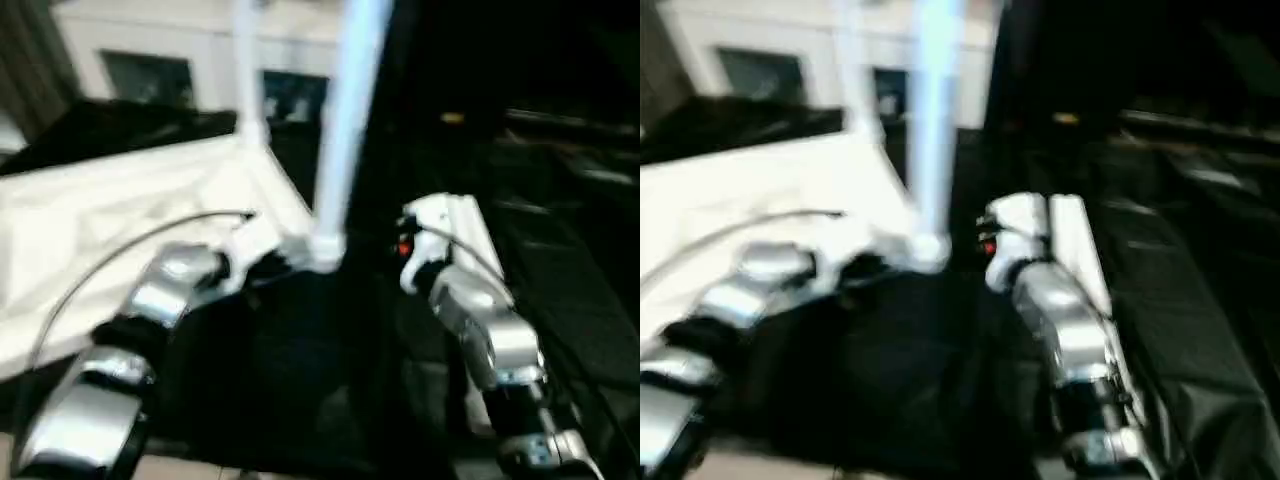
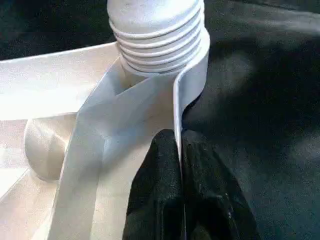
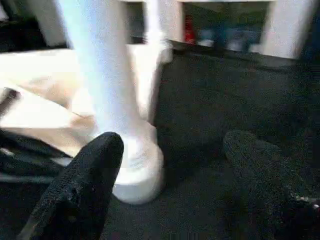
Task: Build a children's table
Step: Insert table leg to table base
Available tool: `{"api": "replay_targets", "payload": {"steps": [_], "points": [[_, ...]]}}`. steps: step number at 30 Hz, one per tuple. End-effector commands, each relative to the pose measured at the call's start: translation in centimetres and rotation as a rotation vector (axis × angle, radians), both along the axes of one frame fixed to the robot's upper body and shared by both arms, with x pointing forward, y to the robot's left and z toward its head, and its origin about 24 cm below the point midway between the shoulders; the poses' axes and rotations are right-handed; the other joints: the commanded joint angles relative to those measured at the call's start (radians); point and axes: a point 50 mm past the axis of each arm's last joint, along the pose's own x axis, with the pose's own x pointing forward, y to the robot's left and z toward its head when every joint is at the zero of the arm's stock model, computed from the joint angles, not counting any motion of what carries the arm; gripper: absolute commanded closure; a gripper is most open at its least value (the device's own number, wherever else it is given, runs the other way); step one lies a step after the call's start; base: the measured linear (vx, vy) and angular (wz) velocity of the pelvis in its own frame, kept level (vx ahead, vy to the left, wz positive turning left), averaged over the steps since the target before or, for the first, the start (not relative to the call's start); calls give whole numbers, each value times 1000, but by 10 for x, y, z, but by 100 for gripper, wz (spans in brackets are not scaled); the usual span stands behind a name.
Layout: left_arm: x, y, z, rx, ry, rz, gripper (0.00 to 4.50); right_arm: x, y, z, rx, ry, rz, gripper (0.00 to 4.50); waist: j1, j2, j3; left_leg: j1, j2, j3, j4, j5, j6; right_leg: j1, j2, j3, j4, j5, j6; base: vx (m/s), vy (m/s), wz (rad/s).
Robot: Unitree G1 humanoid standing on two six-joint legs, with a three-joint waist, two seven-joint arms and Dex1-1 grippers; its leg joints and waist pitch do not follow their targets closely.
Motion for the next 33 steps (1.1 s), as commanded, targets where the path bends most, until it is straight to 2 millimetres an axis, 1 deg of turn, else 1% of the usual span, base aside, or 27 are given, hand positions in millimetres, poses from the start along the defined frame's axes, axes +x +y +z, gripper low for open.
{"api": "replay_targets", "payload": {"steps": [1,2,3,4,5,6,7,8,9,10,11,13,14,16,17,18,19,20,21,22,23,24,26,28,30,31,33], "points": [[-2,-20,5,-80,-43,-85,450,-2,-5,2,7,-1,-5,89,5,-55,-87,8,17,3,-4,525,276,63,-56,61,-68,532,43,-114,-14,22],[-5,-18,4,-85,-24,-105,450,-2,-5,3,1,-6,18,89,31,-34,-81,-3,33,16,-29,283,174,71,-76,53,-82,646,-18,-114,-14,22],[-7,-18,3,-79,-11,-123,450,-3,-5,3,-8,-8,29,89,25,-31,-80,2,45,22,-63,167,97,90,-53,25,-78,614,-76,-50,-74,12],[-7,-18,3,-79,-11,-123,450,-3,-5,3,-8,-8,29,89,25,-22,-76,7,53,24,-75,131,74,89,-43,14,-82,538,-107,-55,-62,0],[-8,-17,3,-75,-8,-132,450,-3,-6,3,-14,-10,34,89,21,-8,-69,15,72,30,-92,51,52,82,-34,6,-93,335,-180,-55,-62,0],[-8,-17,3,-73,-14,-126,450,-4,-7,3,-38,-17,54,89,18,-1,-64,17,84,30,-102,16,43,80,-34,3,-96,231,-218,-67,-41,1],[-8,-17,3,-73,-15,-125,450,-4,-7,3,-40,-17,56,89,13,6,-53,25,102,35,-116,-86,20,71,-30,-1,-112,42,-265,0,0,0],[-8,-16,3,-71,-11,-134,450,-5,-9,2,-63,-22,70,89,11,4,-45,30,109,40,-125,-191,-9,68,-30,1,-124,-116,-274,-74,-25,1],[-9,-16,2,-71,-8,-140,450,-5,-10,2,-83,-26,80,89,11,0,-41,36,113,49,-128,-271,-38,61,-29,3,-135,-240,-259,-74,-2,3],[-10,-16,2,-68,-6,-154,450,-6,-14,1,-120,-38,98,89,11,-1,-41,38,114,52,-129,-294,-49,57,-31,6,-138,-281,-250,-103,3,3],[-10,-16,3,-66,-9,-157,450,-6,-15,0,-127,-39,104,89,11,-1,-37,38,116,54,-131,-322,-66,54,-33,7,-144,-342,-227,-66,8,2],[-11,-16,3,-66,0,-170,450,-7,-16,0,-117,-35,126,89,10,-4,-39,33,117,55,-135,-320,-72,56,-34,8,-145,-362,-203,0,0,0],[-12,-17,2,-66,9,-183,450,-7,-17,1,-107,-29,148,61,11,-4,-42,29,118,54,-136,-298,-69,59,-36,9,-144,-336,-199,0,0,0],[-14,-16,2,-65,16,-198,450,-8,-19,1,-113,-25,181,55,11,-6,-44,27,117,57,-134,-265,-57,58,-33,10,-141,-278,-207,0,0,0],[-15,-16,2,-63,22,-214,450,-11,-19,1,-134,-24,229,50,12,-6,-45,28,117,60,-132,-250,-48,57,-32,10,-138,-244,-219,0,0,0],[-15,-16,3,-65,24,-218,450,-12,-19,0,-141,-21,251,35,14,-7,-46,28,117,61,-130,-237,-43,58,-32,11,-137,-223,-226,0,0,0],[-16,-16,3,-68,27,-220,450,-14,-19,0,-151,-15,281,35,16,-7,-47,26,116,63,-128,-208,-31,61,-33,11,-134,-184,-236,0,0,0],[-16,-16,3,-68,31,-226,450,-16,-19,-2,-167,-9,312,12,21,-7,-50,28,116,66,-124,-179,-18,61,-32,11,-131,-144,-248,0,0,0],[-17,-16,3,-67,32,-230,450,-17,-19,-3,-172,-6,324,11,24,-9,-52,27,114,69,-120,-143,-4,63,-30,10,-125,-92,-261,0,0,0],[-18,-15,3,-68,38,-246,450,-19,-19,-5,-190,4,365,11,27,-3,-54,28,114,69,-120,-124,1,64,-30,10,-122,-63,-270,0,0,0],[-19,-16,4,-76,43,-266,450,-19,-17,-6,-210,1,370,5,29,-2,-56,27,114,71,-117,-92,13,66,-28,9,-116,-5,-284,0,0,0],[-21,-16,4,-82,49,-280,450,-17,-16,-8,-226,-3,367,5,28,-5,-57,24,112,72,-116,-76,20,69,-28,9,-113,22,-290,0,0,0],[-27,-19,4,-96,75,-341,450,-12,-11,-12,-265,-16,349,5,29,-5,-60,23,113,73,-113,-37,31,70,-30,7,-105,73,-310,0,0,0],[-30,-22,4,-102,89,-363,450,-12,-7,-14,-264,-13,366,5,29,-7,-58,27,113,76,-114,-50,31,66,-27,7,-111,46,-317,0,0,0],[-32,-23,4,-106,94,-373,450,-13,-3,-15,-261,-5,403,5,30,-5,-54,25,115,75,-117,-73,30,67,-26,6,-113,15,-310,0,0,0],[-32,-24,4,-107,95,-376,450,-14,-2,-16,-261,-3,414,5,29,-7,-52,26,115,74,-119,-98,23,67,-27,6,-116,-24,-303,0,0,0],[-33,-24,3,-109,100,-381,450,-13,0,-17,-260,-1,425,5,26,-6,-50,27,118,72,-123,-136,4,65,-28,7,-122,-82,-290,0,0,0]]}}
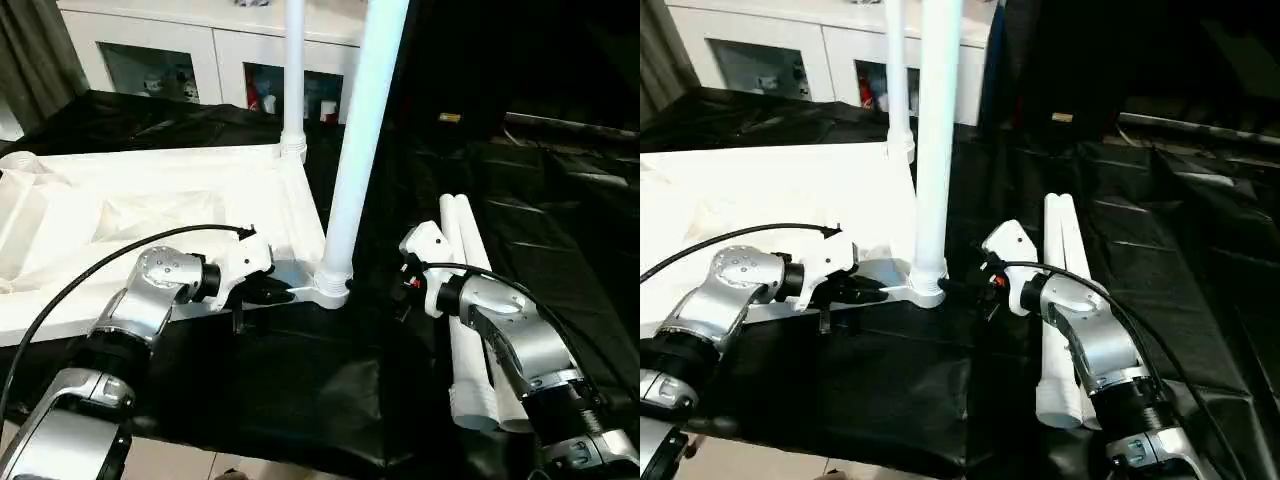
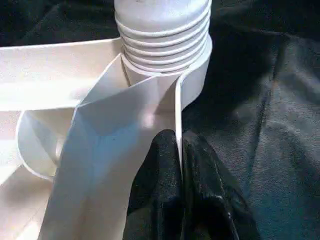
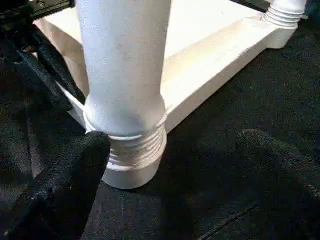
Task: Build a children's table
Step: Insert table leg to table base, then rotate leg to tighten
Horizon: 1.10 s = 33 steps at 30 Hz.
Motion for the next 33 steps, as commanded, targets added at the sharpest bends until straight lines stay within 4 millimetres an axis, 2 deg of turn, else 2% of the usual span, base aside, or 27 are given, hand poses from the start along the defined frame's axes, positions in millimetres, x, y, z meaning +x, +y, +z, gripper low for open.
{"api": "replay_targets", "payload": {"steps": [1,4,5,9,14,16,20,28,33], "points": [[-5,-22,5,-100,2,-106,450,2,7,0,-10,6,32,5,1,-6,-61,10,43,-4,-75,-178,40,50,-43,25,-70,-133,-251,0,0,0],[-6,-22,5,-98,4,-109,450,1,12,-1,3,18,78,5,-1,-5,-63,11,42,-5,-75,-180,36,49,-42,25,-70,-132,-248,0,0,0],[-7,-22,5,-98,4,-107,450,-1,15,-1,12,28,114,5,0,-7,-64,11,43,-4,-75,-168,41,48,-43,25,-68,-115,-251,0,0,0],[-7,-22,5,-97,7,-105,450,-3,17,-1,21,39,138,5,7,-5,-65,12,44,-1,-71,-130,64,48,-41,25,-63,-51,-268,0,0,0],[-8,-24,5,-98,11,-107,450,1,18,-4,16,42,124,5,15,-3,-62,13,43,-3,-77,-173,34,46,-43,26,-70,-128,-251,0,0,0],[-8,-23,5,-96,11,-107,450,2,19,-4,21,45,127,5,17,-2,-63,14,44,-3,-76,-169,31,46,-42,26,-68,-113,-249,0,0,0],[-9,-23,5,-91,13,-106,450,2,20,-3,34,50,134,45,18,-3,-65,12,42,-2,-75,-146,40,48,-41,25,-64,-65,-255,0,0,0],[-9,-22,4,-90,20,-103,450,2,21,-4,45,54,139,119,18,-3,-63,13,43,-3,-77,-167,33,47,-42,26,-68,-104,-250,0,0,0],[-10,-21,4,-88,28,-102,450,2,22,-5,50,57,143,156,18,-3,-64,13,43,-3,-76,-154,36,47,-42,25,-66,-82,-252,0,0,0]]}}
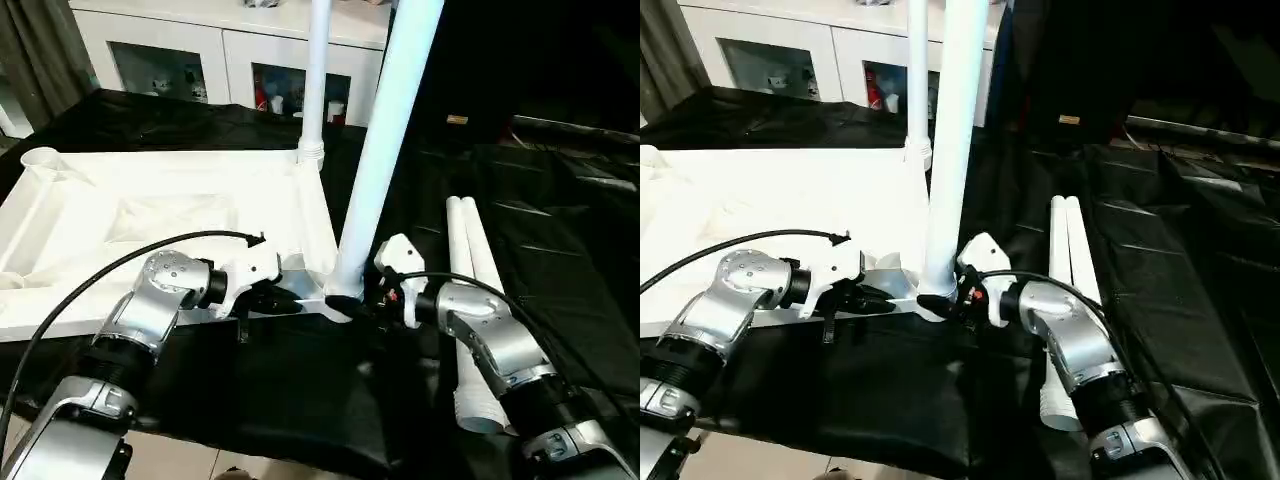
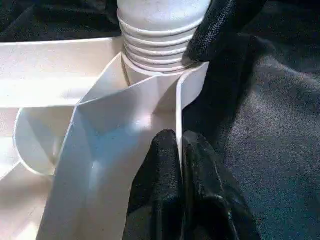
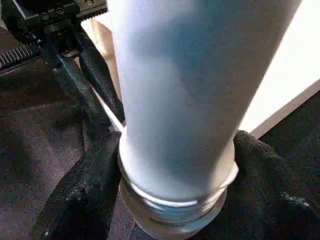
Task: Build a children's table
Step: Rotate leg to tighten
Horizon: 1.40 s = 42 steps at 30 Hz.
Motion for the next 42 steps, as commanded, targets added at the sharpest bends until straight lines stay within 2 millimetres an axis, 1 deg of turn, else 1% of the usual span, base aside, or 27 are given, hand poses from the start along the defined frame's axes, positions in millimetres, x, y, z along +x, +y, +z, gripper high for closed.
{"api": "replay_targets", "payload": {"steps": [1,6,8,9,10,12,13,14,16,17,20,21,22,23,25,27,29,30,31,32,34,36,38,39,40,41,42], "points": [[-3,-10,3,-84,3,-38,450,5,-1,8,19,-30,2,164,-6,-3,-64,13,42,-3,-76,-153,37,48,-41,26,-65,-83,-253,0,0,0],[-3,-9,2,-80,14,-16,450,7,-2,3,41,-4,-56,172,-7,-3,-63,12,42,-3,-76,-158,37,47,-42,26,-66,-93,-255,0,0,0],[1,-8,-1,-61,10,40,450,11,-4,-4,57,21,-161,173,-9,-2,-62,13,43,-3,-78,-176,28,44,-43,26,-68,-118,-253,0,0,0],[4,-7,-3,-50,7,76,450,13,-4,-7,59,29,-209,173,-10,1,-61,13,43,-6,-82,-195,14,45,-43,25,-71,-149,-247,0,0,0],[9,-8,-5,-53,1,148,450,16,-4,-13,58,45,-291,173,-14,0,-61,13,43,-5,-83,-199,7,44,-42,26,-71,-156,-243,0,0,0],[18,-14,-9,-54,-6,272,450,20,0,-25,47,79,-463,173,-26,0,-57,16,39,-8,-88,-255,-32,40,-43,27,-82,-256,-222,0,0,0],[21,-18,-11,-54,-11,316,450,21,2,-29,37,94,-533,173,-28,4,-57,17,39,-10,-89,-265,-40,40,-45,27,-83,-273,-217,0,0,0],[23,-23,-13,-52,-15,353,450,22,4,-33,26,101,-590,173,-31,0,-57,17,39,-12,-89,-279,-45,40,-45,27,-87,-299,-204,0,0,0],[27,-35,-16,-59,-28,420,450,24,11,-37,17,126,-681,173,-33,1,-56,18,39,-11,-90,-290,-40,36,-44,29,-92,-312,-192,0,0,0],[28,-41,-17,-66,-29,438,450,25,17,-38,24,125,-696,173,-34,1,-57,16,37,-12,-90,-292,-40,38,-43,28,-92,-316,-185,0,0,0],[28,-57,-20,-61,-40,425,450,27,31,-34,29,87,-655,173,-33,3,-61,17,38,-10,-88,-275,-22,38,-43,28,-93,-271,-187,0,0,0],[28,-59,-20,-57,-48,414,450,28,33,-32,45,87,-640,138,-32,4,-62,15,36,-9,-87,-254,-10,41,-41,28,-91,-232,-194,0,0,0],[28,-59,-19,-52,-52,404,450,29,34,-29,71,88,-625,138,-32,3,-62,13,36,-8,-87,-245,-2,43,-41,28,-90,-217,-196,0,0,0],[28,-59,-19,-52,-52,400,450,30,34,-28,84,88,-619,103,-30,4,-64,12,36,-8,-86,-231,10,46,-41,27,-88,-195,-200,0,0,0],[28,-55,-18,-55,-52,392,450,31,32,-24,108,77,-592,96,-29,5,-63,10,37,-8,-86,-221,22,48,-41,26,-87,-180,-206,0,0,0],[26,-44,-18,-43,-48,360,450,34,24,-16,112,47,-549,61,-30,5,-63,10,38,-8,-88,-230,25,47,-41,26,-88,-196,-208,0,0,0],[23,-35,-18,-41,-47,331,450,35,17,-11,106,21,-492,59,-31,3,-62,6,37,-10,-89,-236,25,52,-42,24,-89,-211,-206,0,0,0],[21,-32,-16,-47,-60,293,450,35,13,-8,100,2,-452,59,-32,-1,-64,6,40,-11,-88,-235,30,52,-44,23,-88,-213,-205,0,0,0],[18,-29,-15,-56,-60,253,450,34,8,-5,101,-11,-413,59,-32,0,-63,5,40,-10,-87,-231,35,52,-45,24,-89,-210,-205,0,0,0],[15,-23,-13,-68,-58,212,450,32,0,-1,99,-26,-362,59,-31,0,-64,6,40,-9,-86,-218,41,52,-44,25,-87,-194,-207,0,0,0],[12,-19,-12,-72,-52,188,450,30,-5,2,90,-37,-319,59,-32,0,-66,6,41,-6,-82,-180,58,51,-42,26,-80,-130,-224,0,0,0],[5,-15,-11,-78,-21,120,450,23,-9,3,56,-39,-216,59,-26,2,-69,8,42,-3,-77,-128,79,52,-40,24,-70,-48,-252,0,0,0],[3,-14,-10,-87,-5,98,450,21,-10,3,48,-36,-177,59,-26,2,-69,8,42,-2,-77,-114,90,52,-40,23,-68,-21,-269,0,0,0],[2,-13,-9,-94,4,86,450,20,-11,3,45,-32,-155,59,-25,2,-68,10,44,-2,-77,-116,92,53,-41,22,-68,-26,-274,0,0,0],[0,-13,-8,-108,18,74,450,17,-12,4,44,-21,-115,59,-24,8,-67,10,44,-2,-78,-120,90,52,-41,23,-68,-31,-276,0,0,0],[-1,-12,-7,-114,26,68,450,15,-12,4,40,-12,-83,59,-26,3,-68,11,44,-1,-78,-134,89,53,-40,22,-69,-39,-281,0,0,0],[-1,-11,-5,-118,30,59,450,12,-13,3,31,-3,-44,59,-24,5,-66,12,45,-1,-79,-142,88,52,-40,22,-71,-53,-280,0,0,0]]}}
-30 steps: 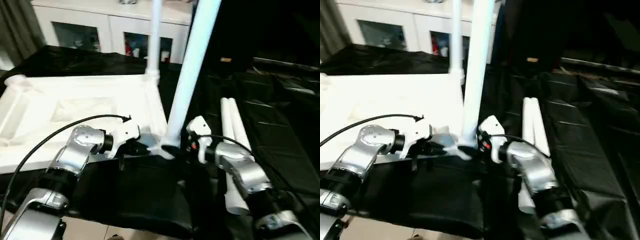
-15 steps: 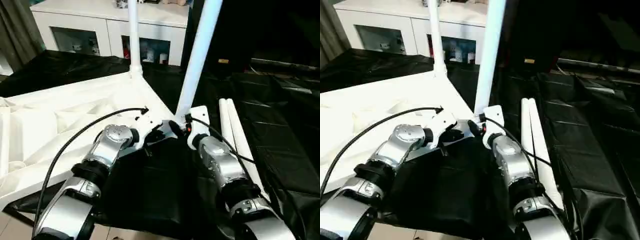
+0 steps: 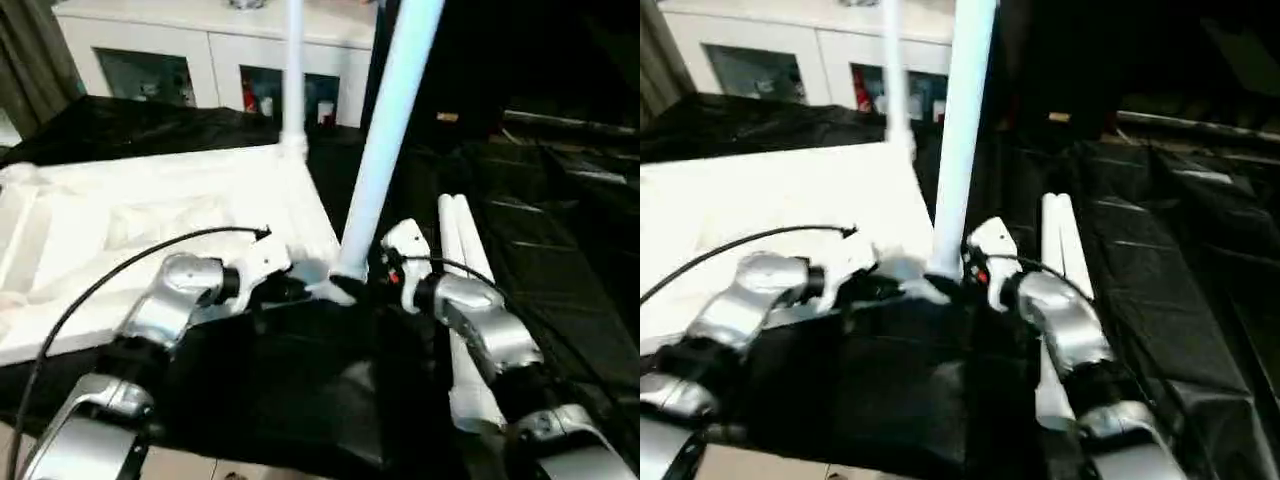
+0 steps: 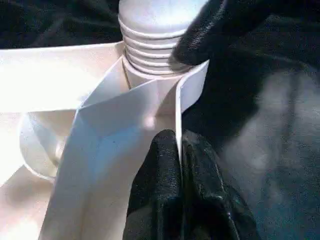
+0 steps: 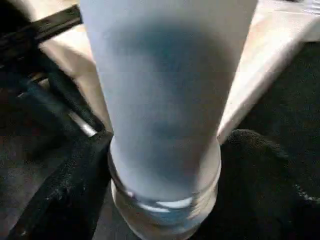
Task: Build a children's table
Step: Rotate leg to tighten
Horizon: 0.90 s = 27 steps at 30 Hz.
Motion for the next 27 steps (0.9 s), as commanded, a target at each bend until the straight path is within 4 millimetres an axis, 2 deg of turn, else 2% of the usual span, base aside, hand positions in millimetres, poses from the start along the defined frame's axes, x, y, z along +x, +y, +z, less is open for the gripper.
{"api": "replay_targets", "payload": {"steps": [1,2,6,13,16,19,20,21,23,24,26,27], "points": [[-6,-4,-1,-82,36,-32,450,-2,-4,3,-2,1,36,59,1,-7,-57,10,45,-3,-69,-146,87,49,-42,24,-60,-59,-280,0,0,0],[-6,-3,-2,-79,37,-33,450,-2,-4,3,-3,1,39,59,0,-8,-56,10,45,-3,-69,-155,81,48,-43,24,-61,-73,-279,0,0,0],[-6,-2,-1,-74,36,-34,450,-2,-2,3,3,-5,38,106,0,-9,-56,11,45,-4,-71,-167,63,46,-44,25,-63,-107,-268,0,0,0],[-7,-1,-1,-73,40,-33,450,-3,1,2,9,4,54,166,1,-12,-57,10,44,-3,-69,-141,72,48,-44,25,-60,-76,-270,0,0,0],[-7,0,-2,-72,40,-29,450,-3,0,0,14,8,34,173,1,-11,-58,10,44,-3,-69,-135,75,47,-43,25,-60,-74,-271,0,0,0],[-3,0,-5,-48,26,31,450,2,-3,-5,4,14,-70,174,-1,-12,-57,9,44,-3,-69,-136,70,47,-43,25,-59,-79,-269,0,0,0],[7,-2,-9,-21,-7,151,450,9,-6,-13,-2,26,-234,175,-4,-11,-53,11,43,-2,-73,-163,53,42,-44,26,-67,-132,-259,0,0,0],[10,-4,-9,-27,-14,185,450,10,-6,-16,1,37,-276,176,-6,-10,-52,13,42,-5,-76,-197,32,42,-44,26,-72,-188,-248,0,0,0],[15,-8,-11,-29,-21,242,450,12,-6,-23,5,67,-367,176,-6,-11,-53,15,43,-6,-79,-217,13,42,-44,26,-74,-218,-232,0,0,0],[17,-10,-11,-25,-22,266,450,13,-5,-25,6,81,-410,176,-7,-10,-52,16,42,-5,-79,-226,10,38,-43,27,-76,-220,-230,0,0,0],[22,-17,-14,-9,-25,332,450,15,-1,-31,14,111,-521,176,-7,-10,-54,16,41,-6,-80,-223,4,40,-44,28,-76,-219,-222,0,0,0],[22,-17,-14,-9,-25,332,450,15,-1,-31,14,111,-521,176,-5,-11,-55,14,39,-6,-79,-208,5,41,-44,28,-75,-202,-218,0,0,0]]}}
